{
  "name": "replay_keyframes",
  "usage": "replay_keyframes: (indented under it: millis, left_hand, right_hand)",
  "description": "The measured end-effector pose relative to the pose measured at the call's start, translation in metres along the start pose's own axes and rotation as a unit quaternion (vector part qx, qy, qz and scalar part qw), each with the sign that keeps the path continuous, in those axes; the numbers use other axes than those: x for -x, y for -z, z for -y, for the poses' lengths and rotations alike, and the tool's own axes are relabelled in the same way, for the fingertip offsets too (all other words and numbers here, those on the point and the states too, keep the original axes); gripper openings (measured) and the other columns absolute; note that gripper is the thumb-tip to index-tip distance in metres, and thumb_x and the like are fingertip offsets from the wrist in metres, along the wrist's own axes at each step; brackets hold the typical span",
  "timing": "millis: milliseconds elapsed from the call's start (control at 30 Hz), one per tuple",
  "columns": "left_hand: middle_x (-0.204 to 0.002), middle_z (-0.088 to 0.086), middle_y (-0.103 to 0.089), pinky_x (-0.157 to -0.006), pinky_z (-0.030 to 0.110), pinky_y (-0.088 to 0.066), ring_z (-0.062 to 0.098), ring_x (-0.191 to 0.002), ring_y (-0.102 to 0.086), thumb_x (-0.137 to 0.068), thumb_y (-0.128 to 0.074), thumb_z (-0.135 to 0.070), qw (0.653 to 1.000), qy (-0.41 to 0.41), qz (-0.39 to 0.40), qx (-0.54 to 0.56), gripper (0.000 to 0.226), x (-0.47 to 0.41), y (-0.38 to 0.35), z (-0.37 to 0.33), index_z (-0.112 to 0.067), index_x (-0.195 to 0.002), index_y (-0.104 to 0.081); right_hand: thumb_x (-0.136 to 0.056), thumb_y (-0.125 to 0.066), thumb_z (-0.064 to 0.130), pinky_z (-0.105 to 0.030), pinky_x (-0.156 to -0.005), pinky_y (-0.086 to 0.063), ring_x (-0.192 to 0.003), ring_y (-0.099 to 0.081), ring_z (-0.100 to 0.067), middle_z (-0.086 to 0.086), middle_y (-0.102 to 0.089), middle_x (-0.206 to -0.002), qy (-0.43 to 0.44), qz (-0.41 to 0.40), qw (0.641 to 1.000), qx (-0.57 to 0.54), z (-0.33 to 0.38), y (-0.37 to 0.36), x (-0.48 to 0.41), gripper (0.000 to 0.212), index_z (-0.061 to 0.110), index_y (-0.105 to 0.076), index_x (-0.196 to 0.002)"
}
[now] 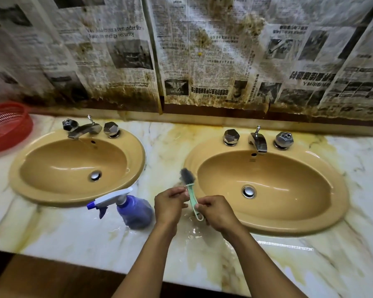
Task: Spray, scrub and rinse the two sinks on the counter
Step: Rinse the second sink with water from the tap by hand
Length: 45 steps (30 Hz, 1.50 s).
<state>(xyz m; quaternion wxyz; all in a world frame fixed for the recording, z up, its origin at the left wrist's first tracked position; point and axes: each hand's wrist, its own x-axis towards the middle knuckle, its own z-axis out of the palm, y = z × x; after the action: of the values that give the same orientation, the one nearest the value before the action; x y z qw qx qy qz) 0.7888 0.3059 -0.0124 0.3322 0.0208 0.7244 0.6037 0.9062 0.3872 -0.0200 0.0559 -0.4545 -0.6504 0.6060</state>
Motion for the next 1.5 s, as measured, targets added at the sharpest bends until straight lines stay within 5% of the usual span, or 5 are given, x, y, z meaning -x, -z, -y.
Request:
replay_keyframes:
  millis: [200,367,600,1100,1500]
  left_hand:
    - [-0.086,0.001,-0.073,-0.068,0.013,-0.051,0.007,-0.08,-0.067,-0.088,-0.077,-0.007,0.981,-0.074,-0.136,-0.119,0.015,0.048,0.049,0.027,-0.02,-0.093,-0.072]
    - [-0.114,0.007,-0.049,-0.086,0.041,-0.047,0.031,-0.097,-0.058,-0.084,-0.084,-0.016,0.933,-0.074,-0.303,-0.179,0.034,0.067,0.08,0.046,-0.015,-0.109,-0.06]
    - [-0.153,0.004,-0.05,-0.107,0.041,-0.041,0.029,-0.137,-0.05,-0.082,-0.087,-0.014,0.971,-0.116,-0.155,-0.14,0.091,0.037,0.091,0.02,-0.019,-0.156,-0.034]
    - [-0.116,-0.008,-0.068,-0.086,0.03,-0.049,0.014,-0.106,-0.064,-0.074,-0.093,-0.024,0.976,-0.11,-0.137,-0.131,0.072,0.06,0.127,0.036,-0.029,-0.135,-0.056]
    - [-0.105,-0.014,-0.078,-0.084,0.025,-0.058,0.005,-0.102,-0.073,-0.068,-0.095,-0.008,0.982,-0.108,-0.146,-0.049,0.064,0.099,0.371,0.049,-0.027,-0.123,-0.067]
  right_hand:
    - [-0.095,-0.062,0.004,-0.026,-0.05,-0.043,-0.054,-0.057,-0.011,-0.004,-0.078,-0.075,-0.019,-0.038,0.998,-0.047,-0.008,0.019,0.012,0.022,0.013,-0.08,-0.086]
    - [-0.089,-0.064,0.006,-0.028,-0.051,-0.044,-0.054,-0.053,-0.015,-0.005,-0.077,-0.072,-0.023,-0.069,0.997,-0.038,-0.024,0.045,0.028,0.023,0.017,-0.082,-0.079]
    - [-0.084,-0.07,0.006,-0.028,-0.053,-0.045,-0.048,-0.051,-0.011,-0.002,-0.072,-0.064,-0.018,-0.089,0.995,-0.047,-0.035,0.076,0.049,0.02,0.02,-0.083,-0.08]
    - [-0.08,-0.067,0.007,-0.03,-0.052,-0.044,-0.051,-0.05,-0.017,-0.01,-0.072,-0.067,0.013,-0.085,0.996,-0.017,-0.02,0.031,0.073,0.018,0.018,-0.081,-0.076]
    - [-0.085,-0.069,-0.001,-0.041,-0.067,-0.065,-0.059,-0.071,-0.021,-0.007,-0.077,-0.073,0.071,-0.003,0.997,-0.016,0.052,-0.196,0.091,0.02,0.014,-0.081,-0.087]
